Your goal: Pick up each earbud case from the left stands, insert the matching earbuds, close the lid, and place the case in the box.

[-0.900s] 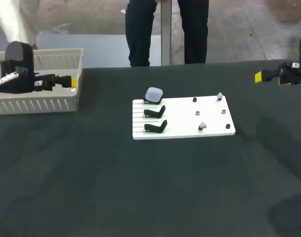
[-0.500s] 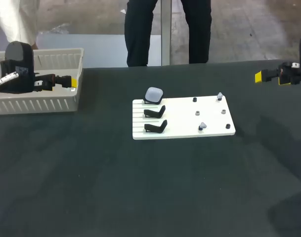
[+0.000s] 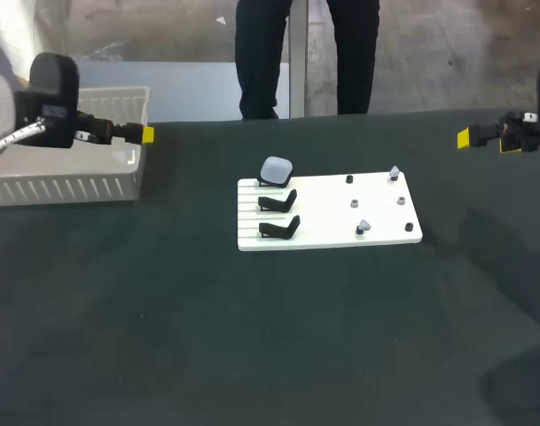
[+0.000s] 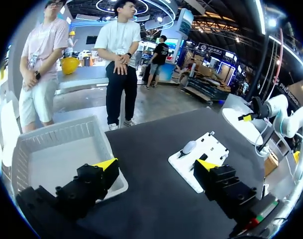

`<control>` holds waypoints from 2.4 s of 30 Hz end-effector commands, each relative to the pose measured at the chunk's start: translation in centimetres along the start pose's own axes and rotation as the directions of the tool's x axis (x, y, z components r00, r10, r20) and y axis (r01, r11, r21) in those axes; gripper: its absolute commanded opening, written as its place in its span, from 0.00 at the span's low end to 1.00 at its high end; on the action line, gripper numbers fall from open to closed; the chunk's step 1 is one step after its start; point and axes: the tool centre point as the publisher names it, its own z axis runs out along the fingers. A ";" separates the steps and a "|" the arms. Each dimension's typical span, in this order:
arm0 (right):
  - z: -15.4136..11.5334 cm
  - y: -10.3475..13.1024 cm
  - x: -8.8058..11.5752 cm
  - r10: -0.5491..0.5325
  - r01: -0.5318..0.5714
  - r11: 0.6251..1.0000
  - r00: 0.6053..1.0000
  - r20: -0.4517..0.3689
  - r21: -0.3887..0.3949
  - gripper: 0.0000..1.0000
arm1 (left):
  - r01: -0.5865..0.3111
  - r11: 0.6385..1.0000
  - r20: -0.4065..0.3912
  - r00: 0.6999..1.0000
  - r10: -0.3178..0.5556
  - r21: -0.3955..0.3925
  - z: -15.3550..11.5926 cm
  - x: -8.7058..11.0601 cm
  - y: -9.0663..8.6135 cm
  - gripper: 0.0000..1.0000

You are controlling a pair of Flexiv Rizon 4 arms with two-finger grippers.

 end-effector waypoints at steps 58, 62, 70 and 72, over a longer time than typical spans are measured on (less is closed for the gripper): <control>0.0 -0.1 0.0 -0.001 0.001 1.000 1.000 0.001 -0.003 1.00 | -0.560 0.687 0.233 0.825 0.515 0.464 14.5 0.2 -6.1 1.00; 0.0 -0.1 0.0 -0.001 0.001 1.000 1.000 0.001 -0.003 1.00 | -0.558 0.678 0.229 0.825 0.517 0.479 16.1 0.3 -6.5 1.00; 0.0 -0.1 0.0 -0.001 0.001 1.000 1.000 0.001 -0.003 1.00 | -0.536 0.667 0.206 0.834 0.511 0.517 18.8 0.8 -7.3 1.00; 0.0 -0.1 0.0 -0.001 0.001 1.000 1.000 0.001 -0.003 1.00 | -0.532 0.668 0.202 0.836 0.509 0.520 19.1 0.9 -7.6 1.00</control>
